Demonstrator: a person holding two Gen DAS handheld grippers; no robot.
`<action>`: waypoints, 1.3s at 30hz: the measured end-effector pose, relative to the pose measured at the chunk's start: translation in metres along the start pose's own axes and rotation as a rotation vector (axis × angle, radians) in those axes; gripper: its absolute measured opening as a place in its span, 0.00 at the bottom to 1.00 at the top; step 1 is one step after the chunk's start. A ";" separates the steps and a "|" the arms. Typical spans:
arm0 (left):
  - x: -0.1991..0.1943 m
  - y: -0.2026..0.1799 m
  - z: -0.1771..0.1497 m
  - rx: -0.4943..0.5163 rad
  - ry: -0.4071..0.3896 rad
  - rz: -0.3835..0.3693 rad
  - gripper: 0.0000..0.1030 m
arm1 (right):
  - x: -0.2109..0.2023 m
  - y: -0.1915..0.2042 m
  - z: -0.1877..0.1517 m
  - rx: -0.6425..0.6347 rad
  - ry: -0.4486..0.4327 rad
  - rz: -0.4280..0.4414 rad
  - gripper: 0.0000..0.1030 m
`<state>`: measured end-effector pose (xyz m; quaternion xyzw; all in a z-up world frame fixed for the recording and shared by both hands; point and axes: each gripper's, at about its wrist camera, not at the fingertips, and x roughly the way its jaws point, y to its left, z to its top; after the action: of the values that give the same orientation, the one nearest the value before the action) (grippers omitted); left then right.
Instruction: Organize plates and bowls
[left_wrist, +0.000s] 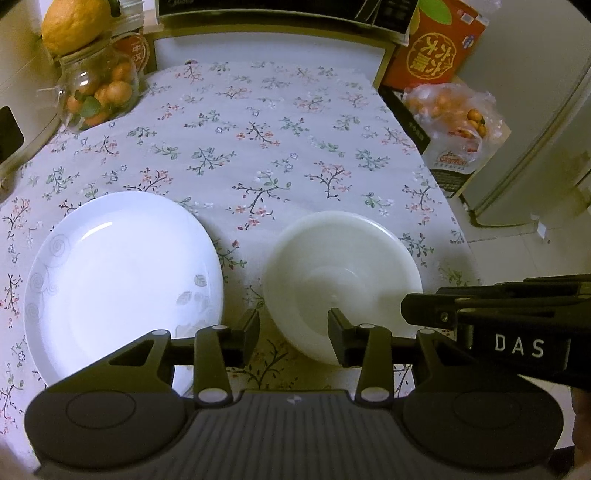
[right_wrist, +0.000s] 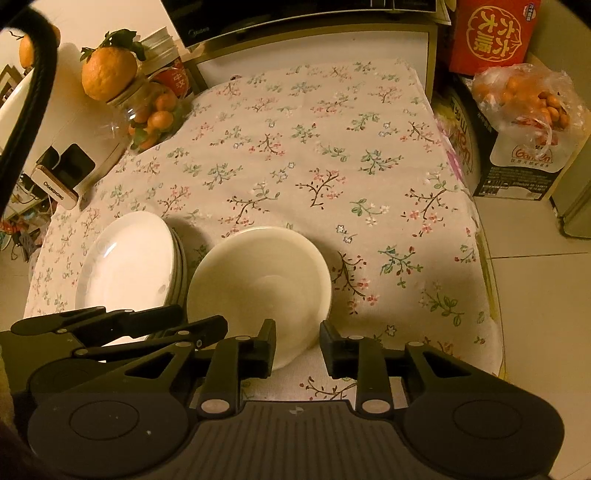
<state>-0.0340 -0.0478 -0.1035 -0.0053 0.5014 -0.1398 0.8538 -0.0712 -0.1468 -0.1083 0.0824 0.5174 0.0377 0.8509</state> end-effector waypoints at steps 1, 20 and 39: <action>0.000 0.001 0.000 -0.003 -0.001 -0.001 0.37 | 0.000 0.000 0.000 0.000 -0.001 0.000 0.27; -0.003 0.006 0.004 -0.037 -0.025 -0.005 0.38 | -0.008 -0.003 0.005 0.002 -0.057 -0.060 0.55; 0.004 0.028 0.019 -0.183 -0.016 -0.145 0.42 | -0.012 -0.015 0.014 0.112 -0.087 -0.013 0.93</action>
<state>-0.0099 -0.0246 -0.1018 -0.1205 0.5035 -0.1551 0.8414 -0.0643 -0.1652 -0.0942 0.1279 0.4816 -0.0004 0.8670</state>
